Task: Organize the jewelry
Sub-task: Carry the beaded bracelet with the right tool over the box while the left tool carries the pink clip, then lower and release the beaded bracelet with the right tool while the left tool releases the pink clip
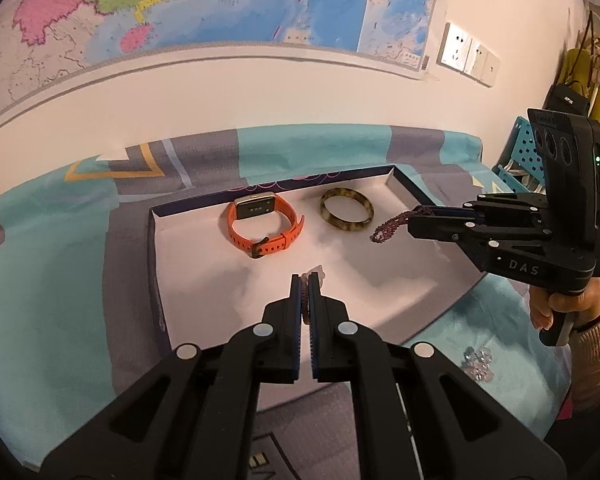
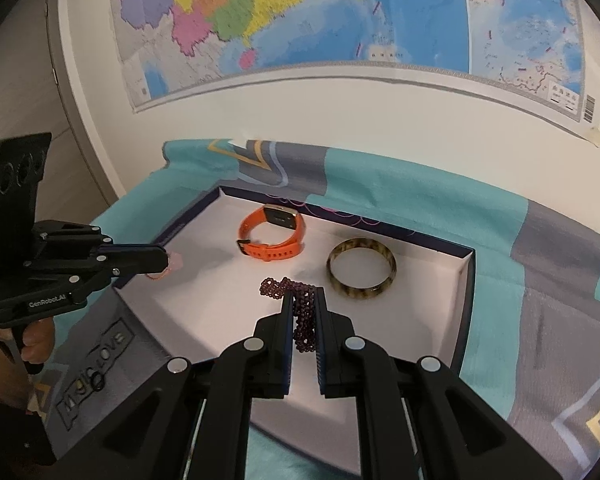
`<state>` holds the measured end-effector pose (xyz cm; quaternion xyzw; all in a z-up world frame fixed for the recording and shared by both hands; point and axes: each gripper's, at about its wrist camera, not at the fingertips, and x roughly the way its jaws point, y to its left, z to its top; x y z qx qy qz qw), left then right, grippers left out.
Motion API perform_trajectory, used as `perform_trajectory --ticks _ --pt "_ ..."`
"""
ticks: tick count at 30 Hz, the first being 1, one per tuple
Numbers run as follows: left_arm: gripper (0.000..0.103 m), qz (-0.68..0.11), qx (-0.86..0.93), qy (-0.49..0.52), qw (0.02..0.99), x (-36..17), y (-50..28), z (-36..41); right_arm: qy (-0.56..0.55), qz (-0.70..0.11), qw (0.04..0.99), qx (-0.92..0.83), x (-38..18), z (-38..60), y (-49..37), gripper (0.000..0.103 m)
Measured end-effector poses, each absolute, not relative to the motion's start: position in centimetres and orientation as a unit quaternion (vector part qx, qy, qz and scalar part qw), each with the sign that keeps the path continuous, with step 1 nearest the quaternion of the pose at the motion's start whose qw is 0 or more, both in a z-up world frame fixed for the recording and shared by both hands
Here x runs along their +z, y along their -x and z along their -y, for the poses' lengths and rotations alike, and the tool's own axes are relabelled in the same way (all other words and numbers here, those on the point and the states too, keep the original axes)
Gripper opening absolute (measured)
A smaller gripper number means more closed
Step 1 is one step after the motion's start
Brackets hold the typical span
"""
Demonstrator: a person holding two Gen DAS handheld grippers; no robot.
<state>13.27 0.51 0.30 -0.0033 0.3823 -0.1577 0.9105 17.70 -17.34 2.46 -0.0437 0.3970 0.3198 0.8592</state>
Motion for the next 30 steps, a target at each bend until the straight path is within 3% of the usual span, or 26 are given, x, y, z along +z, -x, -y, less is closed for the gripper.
perform_trajectory --ticks 30 --pt "0.004 -0.427 -0.138 -0.030 0.893 -2.8 -18.3 0.6 0.090 -0.447 0.840 0.293 -1.1 14.9 -21.6 0.009"
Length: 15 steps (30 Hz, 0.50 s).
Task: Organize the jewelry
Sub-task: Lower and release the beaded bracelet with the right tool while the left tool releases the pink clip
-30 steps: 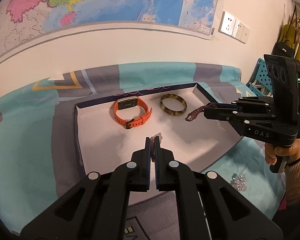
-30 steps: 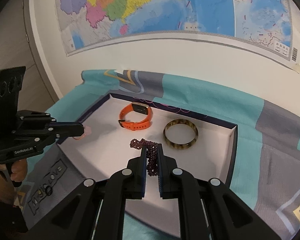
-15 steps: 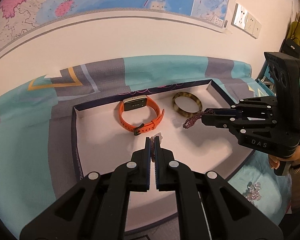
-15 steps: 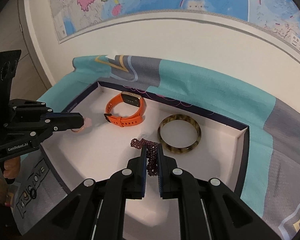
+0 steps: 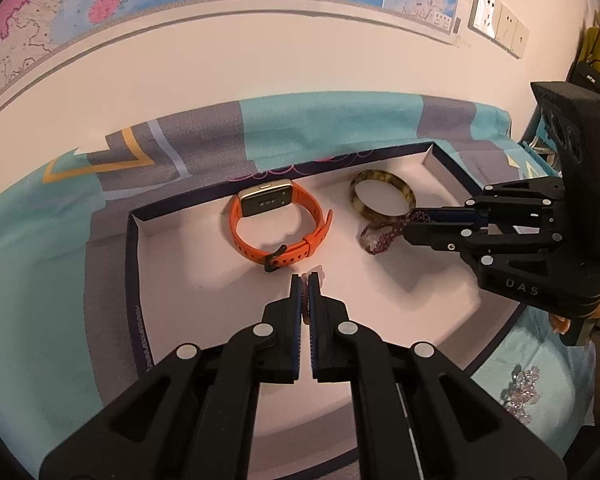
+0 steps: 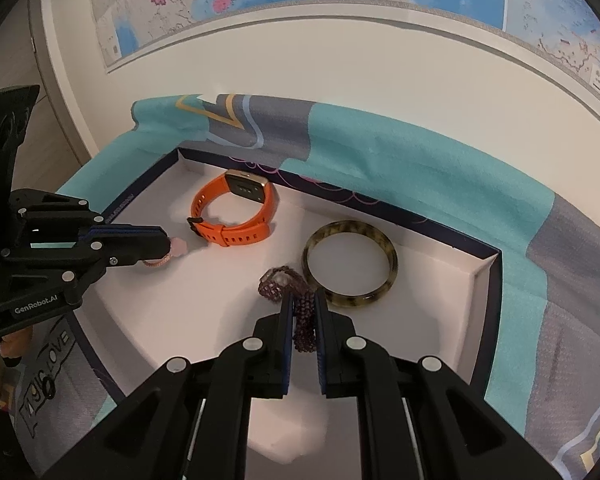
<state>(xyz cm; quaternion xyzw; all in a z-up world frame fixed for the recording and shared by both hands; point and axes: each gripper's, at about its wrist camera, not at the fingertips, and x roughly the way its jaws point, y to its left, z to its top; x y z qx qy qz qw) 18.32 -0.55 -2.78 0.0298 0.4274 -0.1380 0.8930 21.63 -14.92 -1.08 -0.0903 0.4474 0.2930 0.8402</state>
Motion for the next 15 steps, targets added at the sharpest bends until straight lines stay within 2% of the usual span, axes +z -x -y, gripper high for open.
perform_trajectory --ticks 7,11,15 --pt "0.004 -0.436 -0.133 -0.035 0.889 -3.4 -19.0 0.7 0.080 -0.446 0.844 0.288 -1.1 15.3 -21.6 0.013" --pt "0.004 -0.440 -0.130 -0.038 0.888 -3.6 -19.5 0.8 0.069 -0.440 0.847 0.291 -0.7 15.7 -21.2 0.021" --pt "0.004 -0.445 -0.132 -0.042 0.885 -3.9 -19.9 0.9 0.057 -0.438 0.848 0.293 -0.6 16.3 -20.8 0.021"
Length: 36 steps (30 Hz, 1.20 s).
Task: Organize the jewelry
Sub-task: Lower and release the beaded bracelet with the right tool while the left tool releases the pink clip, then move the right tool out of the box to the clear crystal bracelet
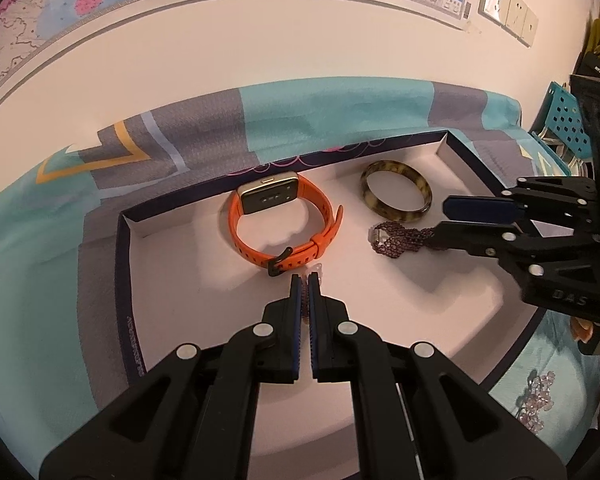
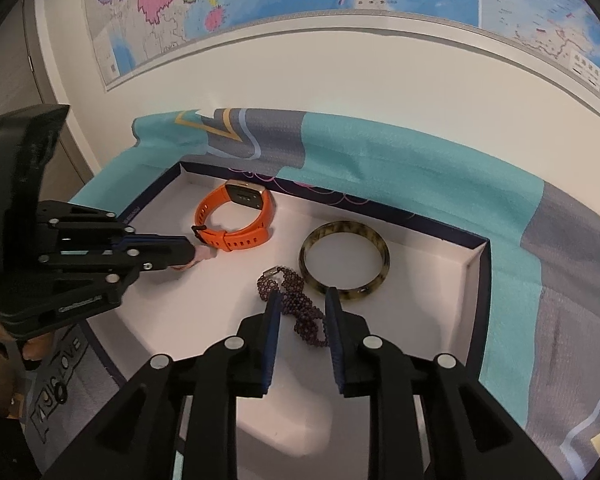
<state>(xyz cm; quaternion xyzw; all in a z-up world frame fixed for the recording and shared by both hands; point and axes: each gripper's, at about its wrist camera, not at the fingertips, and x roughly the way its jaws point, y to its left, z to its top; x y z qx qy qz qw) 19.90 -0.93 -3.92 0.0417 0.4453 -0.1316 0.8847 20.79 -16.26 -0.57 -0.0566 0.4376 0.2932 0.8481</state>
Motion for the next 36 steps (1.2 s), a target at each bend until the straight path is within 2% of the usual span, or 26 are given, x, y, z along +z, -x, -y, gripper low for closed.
perform_trajectory --ticks 3,5,9,19,22,26,30,36 --pt "0.004 -0.448 -0.128 -0.042 0.884 -4.1 -20.3 0.9 0.047 -0.438 0.848 0.295 -0.5 16.6 -20.5 0.023" --pt "0.007 -0.450 -0.127 -0.041 0.883 -4.2 -20.5 0.9 0.037 -0.439 0.847 0.298 -0.5 16.8 -20.3 0.029" --pt "0.009 -0.449 -0.120 -0.046 0.884 -4.2 -20.5 0.9 0.025 -0.438 0.846 0.302 -0.4 17.1 -20.0 0.030" --pt "0.037 -0.429 -0.107 -0.041 0.896 -2.9 -19.0 -0.3 0.011 -0.428 0.848 0.313 0.3 17.5 -18.1 0.036" --pt "0.040 -0.415 -0.098 -0.033 0.904 -1.9 -18.0 -1.1 0.000 -0.423 0.848 0.319 0.7 17.9 -17.5 0.038" --pt "0.049 -0.387 -0.090 -0.016 0.917 -0.2 -15.6 -2.0 -0.012 -0.412 0.851 0.326 1.5 18.5 -16.2 0.041" --pt "0.053 -0.357 -0.090 -0.011 0.930 1.4 -12.8 -2.5 -0.009 -0.397 0.853 0.339 2.6 18.8 -13.9 0.043" --pt "0.054 -0.337 -0.098 0.007 0.936 2.3 -8.8 -3.2 0.010 -0.387 0.851 0.355 3.2 19.4 -9.9 0.044"
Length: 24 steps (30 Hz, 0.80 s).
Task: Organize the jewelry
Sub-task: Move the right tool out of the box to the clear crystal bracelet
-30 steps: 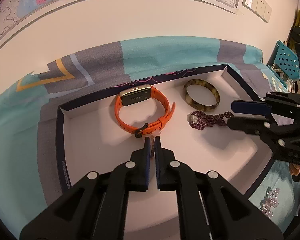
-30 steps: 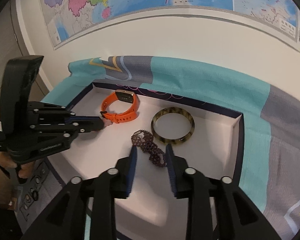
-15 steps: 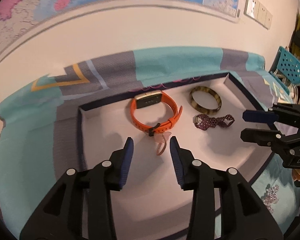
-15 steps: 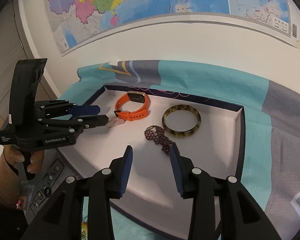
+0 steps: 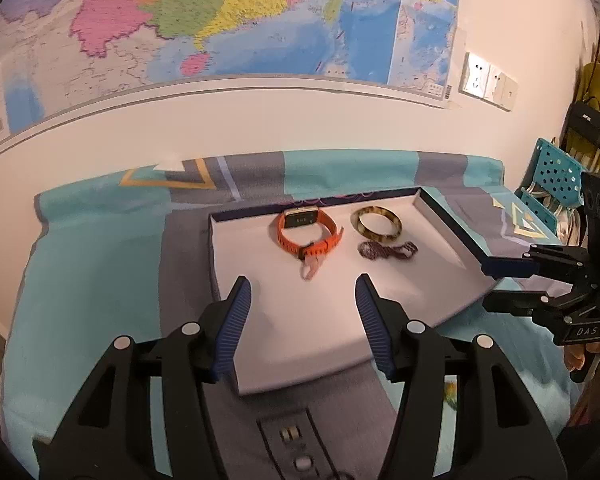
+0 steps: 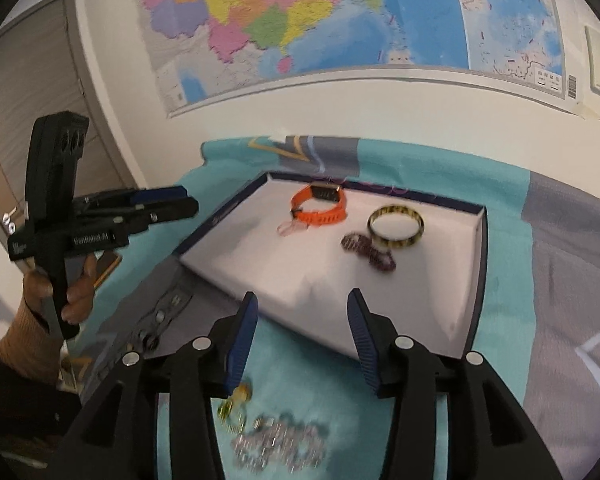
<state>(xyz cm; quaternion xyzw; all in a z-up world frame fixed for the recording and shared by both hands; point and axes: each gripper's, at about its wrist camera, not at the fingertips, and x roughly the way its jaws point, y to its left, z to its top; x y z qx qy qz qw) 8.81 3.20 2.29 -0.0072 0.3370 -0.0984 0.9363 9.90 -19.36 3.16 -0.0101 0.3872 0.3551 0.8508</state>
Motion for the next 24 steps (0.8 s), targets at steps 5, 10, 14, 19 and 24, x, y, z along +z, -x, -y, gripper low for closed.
perform_trajectory --ticks 5,10,14,19,24 --pt "0.056 -0.339 -0.100 0.014 0.935 1.6 -6.2 -3.5 0.023 -0.411 0.844 0.345 1.4 20.2 -7.4 0.044" --pt "0.057 -0.349 -0.103 0.025 0.931 0.5 -4.4 -3.9 0.002 -0.437 0.838 0.328 -0.6 21.7 -6.0 0.044" --pt "0.057 -0.364 -0.101 0.022 0.926 -0.7 -2.8 -3.9 -0.015 -0.440 0.840 0.316 -1.1 22.6 -5.3 0.044" --pt "0.057 -0.392 -0.106 0.007 0.914 -3.0 -0.7 -3.3 -0.017 -0.444 0.838 0.317 -1.6 22.6 -4.7 0.045" --pt "0.057 -0.403 -0.110 -0.006 0.908 -4.1 0.7 -3.0 -0.006 -0.446 0.836 0.319 -1.7 22.1 -4.2 0.045"
